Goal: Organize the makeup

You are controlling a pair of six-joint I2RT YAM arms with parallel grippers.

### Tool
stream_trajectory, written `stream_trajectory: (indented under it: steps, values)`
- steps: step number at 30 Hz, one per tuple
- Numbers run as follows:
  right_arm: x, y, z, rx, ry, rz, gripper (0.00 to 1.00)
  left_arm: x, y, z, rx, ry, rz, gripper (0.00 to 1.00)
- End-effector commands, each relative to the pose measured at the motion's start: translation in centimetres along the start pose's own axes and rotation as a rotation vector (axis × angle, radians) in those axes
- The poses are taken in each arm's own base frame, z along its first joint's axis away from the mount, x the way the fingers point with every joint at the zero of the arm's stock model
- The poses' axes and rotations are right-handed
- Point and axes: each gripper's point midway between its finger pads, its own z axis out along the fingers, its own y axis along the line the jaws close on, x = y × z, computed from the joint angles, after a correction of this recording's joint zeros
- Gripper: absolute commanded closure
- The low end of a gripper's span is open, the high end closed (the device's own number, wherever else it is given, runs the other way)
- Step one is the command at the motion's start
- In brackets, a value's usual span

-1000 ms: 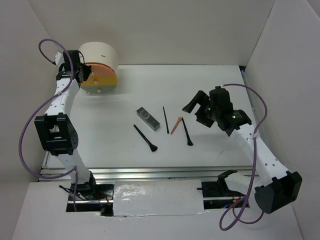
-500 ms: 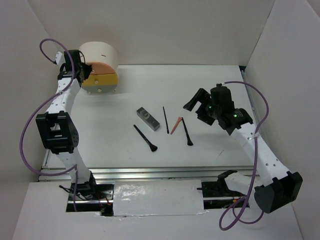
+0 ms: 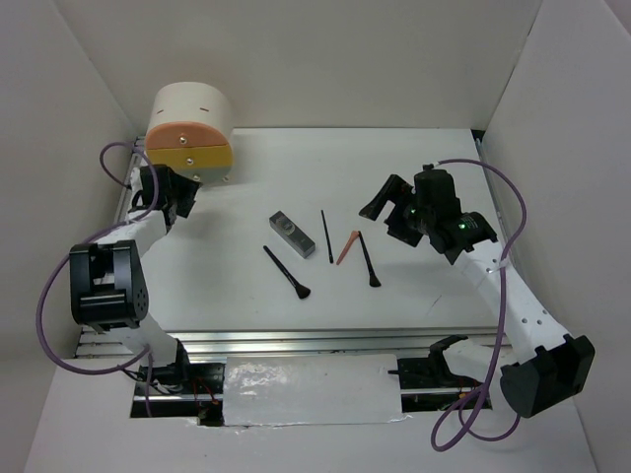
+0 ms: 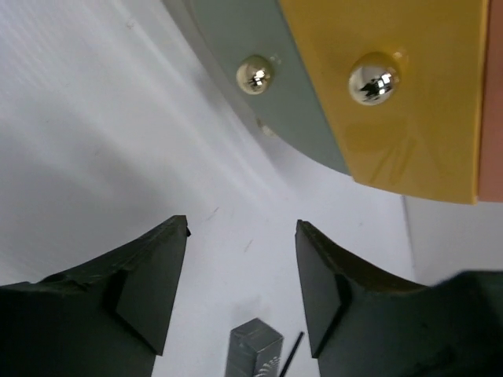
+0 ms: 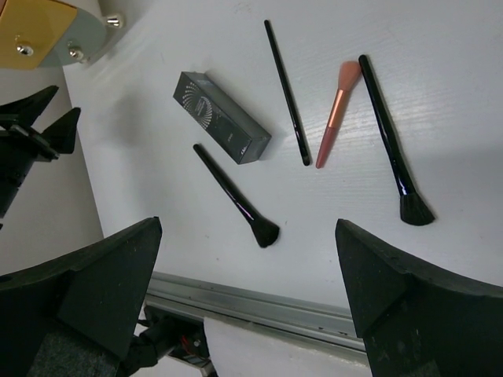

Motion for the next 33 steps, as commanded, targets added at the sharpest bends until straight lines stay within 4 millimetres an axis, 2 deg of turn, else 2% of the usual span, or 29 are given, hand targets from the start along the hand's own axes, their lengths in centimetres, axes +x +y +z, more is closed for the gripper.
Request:
stream_trajectory:
  steps: [1, 5, 7, 9, 10, 12, 15, 20, 23, 29, 33]
  values:
    - [-0.8, 1.1, -0.4, -0.048, -0.017, -0.040, 0.00, -3.4, -6.3, -0.3, 0.298, -0.110, 0.019, 0.29]
    - [-0.7, 0.8, -0.6, -0.044, -0.020, -0.057, 0.00, -4.7, -7.6, 0.9, 0.391, -0.116, 0.014, 0.27]
    - [-0.7, 0.7, -0.9, -0.045, -0.025, -0.062, 0.00, -5.5, -8.5, 1.1, 0.412, -0.134, 0.019, 0.27]
    - [-0.6, 0.6, -1.1, -0.049, -0.032, -0.066, 0.00, -5.5, -8.4, 2.1, 0.397, -0.125, 0.030, 0.27]
    - [-0.6, 0.5, -1.1, -0.046, -0.033, -0.068, 0.00, -6.0, -9.2, 2.3, 0.407, -0.129, 0.031, 0.29]
    - [-0.6, 0.3, -1.2, -0.042, -0.038, -0.069, 0.00, -5.6, -8.6, 3.5, 0.379, -0.112, 0.032, 0.31]
    - [-0.7, 0.2, -1.3, -0.038, -0.046, -0.067, 0.00, -6.0, -8.9, 3.9, 0.381, -0.129, 0.030, 0.35]
    - [-0.9, 0.2, -1.3, -0.031, -0.052, -0.070, 0.00, -6.1, -8.7, 4.8, 0.361, -0.120, 0.043, 0.46]
    - [-0.9, 0.3, -1.1, -0.028, -0.043, -0.068, 0.00, -6.1, -8.0, 5.0, 0.341, -0.127, 0.042, 0.50]
    - [-1.3, 0.6, -1.1, -0.024, -0.046, -0.071, 0.00, -6.2, -7.0, 5.3, 0.308, -0.134, 0.048, 0.64]
    - [-1.3, 0.7, -1.0, -0.026, -0.044, -0.070, 0.00, -6.6, -6.7, 5.1, 0.292, -0.135, 0.059, 0.81]
